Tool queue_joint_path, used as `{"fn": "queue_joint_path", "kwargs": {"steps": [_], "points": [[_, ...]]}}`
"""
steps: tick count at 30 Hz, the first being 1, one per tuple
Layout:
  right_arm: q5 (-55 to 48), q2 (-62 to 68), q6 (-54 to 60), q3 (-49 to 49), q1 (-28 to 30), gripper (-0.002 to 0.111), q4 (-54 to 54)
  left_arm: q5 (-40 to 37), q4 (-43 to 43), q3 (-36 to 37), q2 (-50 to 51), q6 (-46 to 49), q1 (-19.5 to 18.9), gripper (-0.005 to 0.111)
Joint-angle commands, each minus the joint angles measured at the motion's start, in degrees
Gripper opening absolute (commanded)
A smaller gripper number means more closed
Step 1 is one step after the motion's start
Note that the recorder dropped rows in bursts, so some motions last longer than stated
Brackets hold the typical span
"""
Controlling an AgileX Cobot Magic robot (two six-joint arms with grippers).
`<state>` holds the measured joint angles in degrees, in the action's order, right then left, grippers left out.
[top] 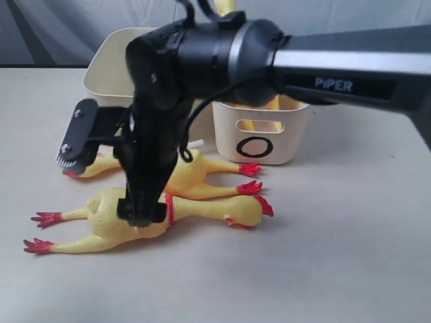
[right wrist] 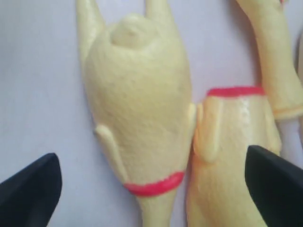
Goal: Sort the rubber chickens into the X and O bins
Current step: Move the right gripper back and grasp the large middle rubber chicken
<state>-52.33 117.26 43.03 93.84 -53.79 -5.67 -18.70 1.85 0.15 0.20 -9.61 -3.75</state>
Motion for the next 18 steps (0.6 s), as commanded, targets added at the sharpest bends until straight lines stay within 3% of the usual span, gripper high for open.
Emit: {"fn": "queue_joint_path", "kwargs": {"steps": [1, 5, 14, 16, 18], "points": [[7.6, 2.38, 1.42, 0.1, -4.18, 0.098, 2.5, 0.61, 0.39, -0.15, -0.2, -0.29, 0.46, 0.0], [11.55, 4.37, 2.29, 0.1, -5.7, 0.098, 2.73, 0.61, 0.39, -0.15, -0.2, -0.29, 0.46, 0.0], [7.9, 8.53, 2.19, 0.1, -5.7, 0.098, 2.12, 0.61, 0.39, -0.15, -0.2, -0.29, 0.46, 0.0], [8.71, 8.53, 2.19, 0.1, -5.7, 0.092, 2.12, 0.61, 0.39, -0.15, -0.2, -0.29, 0.46, 0.0], [9.63, 8.53, 2.19, 0.1, -5.7, 0.074, 2.63, 0.61, 0.39, -0.15, -0.2, -0.29, 0.46, 0.0]]}}
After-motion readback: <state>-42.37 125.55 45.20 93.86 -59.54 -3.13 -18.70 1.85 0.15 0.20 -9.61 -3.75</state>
